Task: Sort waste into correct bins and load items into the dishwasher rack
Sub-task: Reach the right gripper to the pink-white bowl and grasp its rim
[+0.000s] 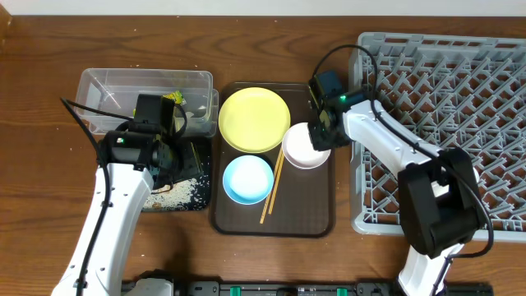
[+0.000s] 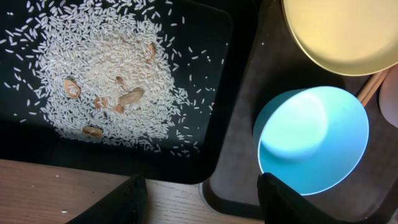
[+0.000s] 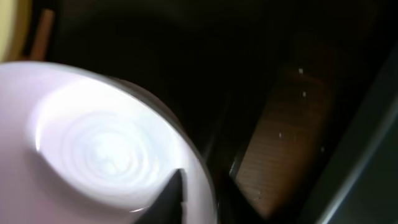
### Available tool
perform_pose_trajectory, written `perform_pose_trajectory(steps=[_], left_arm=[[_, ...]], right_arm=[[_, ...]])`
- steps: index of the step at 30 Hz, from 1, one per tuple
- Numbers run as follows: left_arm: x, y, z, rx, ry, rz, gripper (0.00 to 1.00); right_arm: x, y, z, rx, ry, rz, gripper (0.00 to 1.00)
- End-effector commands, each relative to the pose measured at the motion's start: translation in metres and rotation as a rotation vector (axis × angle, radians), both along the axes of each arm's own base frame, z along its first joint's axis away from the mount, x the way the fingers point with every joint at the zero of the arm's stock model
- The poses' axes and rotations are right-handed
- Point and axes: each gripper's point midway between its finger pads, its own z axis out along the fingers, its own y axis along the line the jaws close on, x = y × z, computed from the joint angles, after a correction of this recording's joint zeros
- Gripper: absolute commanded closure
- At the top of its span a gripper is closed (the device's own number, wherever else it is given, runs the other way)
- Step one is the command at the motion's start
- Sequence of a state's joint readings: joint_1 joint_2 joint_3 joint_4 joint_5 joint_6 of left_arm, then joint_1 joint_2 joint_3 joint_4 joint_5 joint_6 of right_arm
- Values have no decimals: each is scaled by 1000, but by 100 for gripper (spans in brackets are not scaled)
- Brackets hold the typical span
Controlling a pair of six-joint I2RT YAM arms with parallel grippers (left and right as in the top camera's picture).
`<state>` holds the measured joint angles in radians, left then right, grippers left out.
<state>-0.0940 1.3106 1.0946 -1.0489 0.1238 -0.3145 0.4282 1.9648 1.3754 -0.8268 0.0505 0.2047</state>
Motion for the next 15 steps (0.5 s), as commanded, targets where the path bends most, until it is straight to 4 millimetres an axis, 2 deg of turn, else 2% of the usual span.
perform_pose_trajectory(steps=[1,2,5,8,11,15], left_arm=[[1,3,6,10,-19,7,40],[1,3,6,10,-19,8,40],[1,3,6,9,-18,8,40],[1,3,6,10,-19,7,40],[1,3,6,9,-18,7,40],[1,3,6,10,-19,8,40]], right_arm=[[1,3,-1,-11,-3,0,96],[1,3,1,-9,-7,0,99],[4,0,10,-4,-29,-9,99],[14,-5,33,11,-91,-27,99],[29,-17,72,10,-205,-60,99],[50,-41,138,-23,-420,-119,99]])
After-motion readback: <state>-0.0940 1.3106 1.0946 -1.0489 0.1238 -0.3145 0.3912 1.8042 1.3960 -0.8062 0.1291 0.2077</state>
